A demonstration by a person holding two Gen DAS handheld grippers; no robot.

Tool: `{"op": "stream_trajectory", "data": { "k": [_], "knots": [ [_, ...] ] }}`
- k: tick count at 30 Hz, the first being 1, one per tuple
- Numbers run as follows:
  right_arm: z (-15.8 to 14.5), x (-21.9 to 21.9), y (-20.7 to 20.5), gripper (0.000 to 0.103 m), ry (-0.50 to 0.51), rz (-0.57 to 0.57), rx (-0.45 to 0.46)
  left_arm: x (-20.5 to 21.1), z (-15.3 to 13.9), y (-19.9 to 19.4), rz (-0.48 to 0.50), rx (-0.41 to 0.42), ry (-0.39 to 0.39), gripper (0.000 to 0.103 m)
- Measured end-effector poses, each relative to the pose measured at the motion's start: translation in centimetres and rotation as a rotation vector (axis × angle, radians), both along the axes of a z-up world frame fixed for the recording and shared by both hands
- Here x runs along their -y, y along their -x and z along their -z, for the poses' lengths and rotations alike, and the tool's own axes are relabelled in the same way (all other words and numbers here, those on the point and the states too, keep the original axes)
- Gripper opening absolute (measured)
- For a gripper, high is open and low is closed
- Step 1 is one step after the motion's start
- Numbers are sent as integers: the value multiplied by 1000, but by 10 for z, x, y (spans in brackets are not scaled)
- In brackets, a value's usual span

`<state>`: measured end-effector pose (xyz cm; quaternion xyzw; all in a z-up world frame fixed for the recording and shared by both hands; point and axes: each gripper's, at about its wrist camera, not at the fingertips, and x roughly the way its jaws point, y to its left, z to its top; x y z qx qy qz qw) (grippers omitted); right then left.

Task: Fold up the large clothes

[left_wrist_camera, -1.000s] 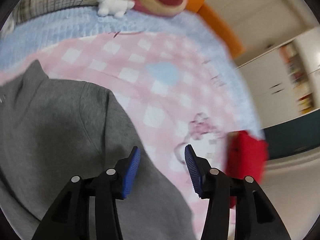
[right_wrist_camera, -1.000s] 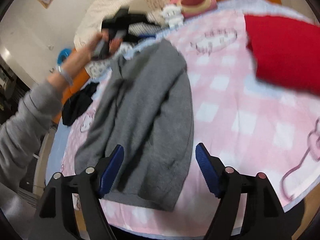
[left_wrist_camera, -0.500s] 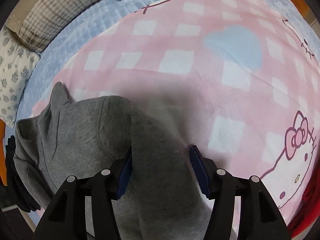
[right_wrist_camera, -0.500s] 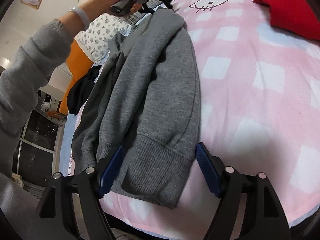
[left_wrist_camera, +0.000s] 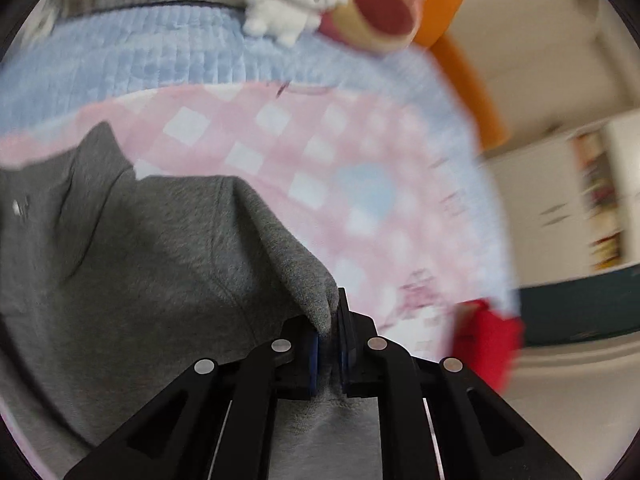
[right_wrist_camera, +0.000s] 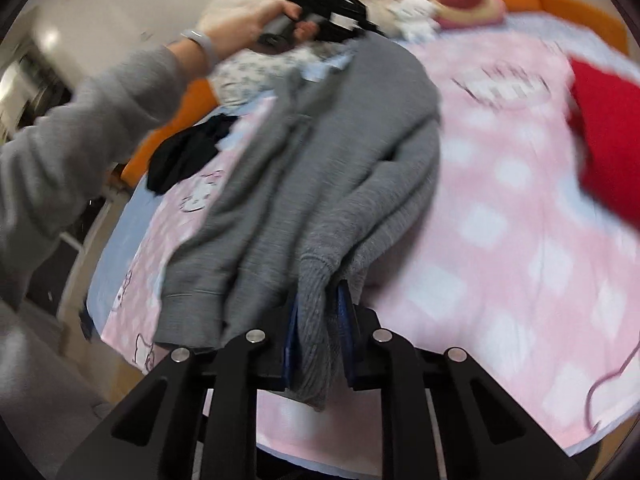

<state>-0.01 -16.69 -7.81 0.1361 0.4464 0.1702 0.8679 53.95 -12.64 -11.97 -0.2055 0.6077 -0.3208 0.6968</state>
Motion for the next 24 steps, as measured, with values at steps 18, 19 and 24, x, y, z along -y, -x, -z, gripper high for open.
{"op": "stream_trajectory", "data": {
  "k": [18,19,24],
  "knots": [
    [27,-136,17,27,275,-458,-178,-189,56,38,-233,-13,175,39],
    [20,-128,16,27,233,-445,-174,-189,44,42,-223,13,143,42],
    [-19,-81,3,60,112,-294,-53,-136,-26,69,-14,101,-11,47]
  ]
}}
